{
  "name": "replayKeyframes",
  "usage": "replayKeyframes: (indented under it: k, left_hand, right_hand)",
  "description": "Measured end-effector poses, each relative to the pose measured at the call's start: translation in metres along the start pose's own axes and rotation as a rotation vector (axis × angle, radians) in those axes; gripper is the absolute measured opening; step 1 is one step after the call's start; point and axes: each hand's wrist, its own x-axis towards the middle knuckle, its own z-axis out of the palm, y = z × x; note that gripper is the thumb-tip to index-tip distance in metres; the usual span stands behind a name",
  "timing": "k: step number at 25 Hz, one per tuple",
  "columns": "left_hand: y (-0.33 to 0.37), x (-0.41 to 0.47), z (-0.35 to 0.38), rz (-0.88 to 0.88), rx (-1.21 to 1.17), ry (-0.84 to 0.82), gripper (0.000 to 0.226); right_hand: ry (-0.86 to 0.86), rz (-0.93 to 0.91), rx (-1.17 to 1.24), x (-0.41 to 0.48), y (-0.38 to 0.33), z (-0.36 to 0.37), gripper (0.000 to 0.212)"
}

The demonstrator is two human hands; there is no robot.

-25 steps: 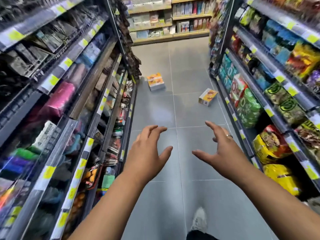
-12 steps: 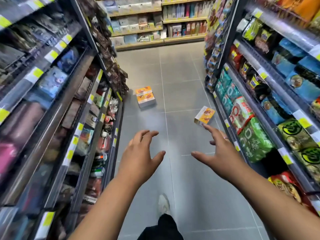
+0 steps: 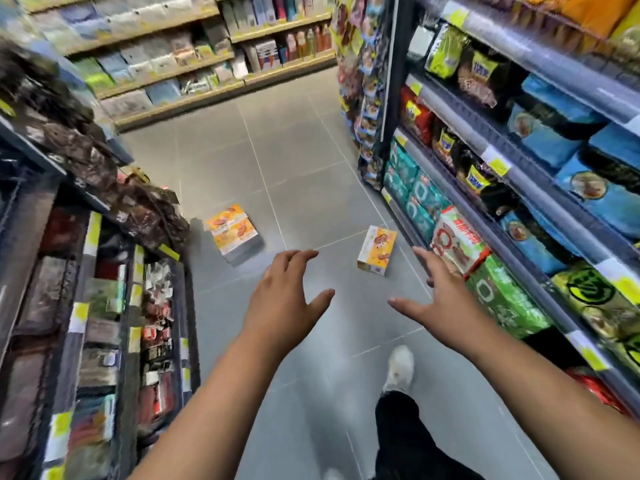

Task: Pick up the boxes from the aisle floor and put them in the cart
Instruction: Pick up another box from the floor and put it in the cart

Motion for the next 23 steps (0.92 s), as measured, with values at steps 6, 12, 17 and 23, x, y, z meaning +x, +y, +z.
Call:
replayKeyframes:
  k: [6, 12, 17, 23]
  left_hand:
    - [-0.005, 0.163, 0.026, -0.065, -0.019, -0.004, 0.062]
    - [-0.025, 0.296, 0.055, -0.109, -0.041, -0.047, 0.062]
    - [-0.065, 0.402, 0.095, -0.079, -0.014, -0.121, 0.063]
    - [-0.094, 0.485, 0.196, -0.119, -0.106, -0.221, 0.065]
  right_hand:
    - [-0.036, 0.021, -0.096, 0.172, 0.009, -0.041, 0.086]
    - [-0.125, 0.058, -0.16, 0.318, 0.014, -0.044, 0.085]
    - [-0.12, 0.148, -0.217, 0.422, 0.038, -0.014, 0.087]
    - [-0.179, 0.267, -0.29, 0.54, 0.115, 0.036, 0.09]
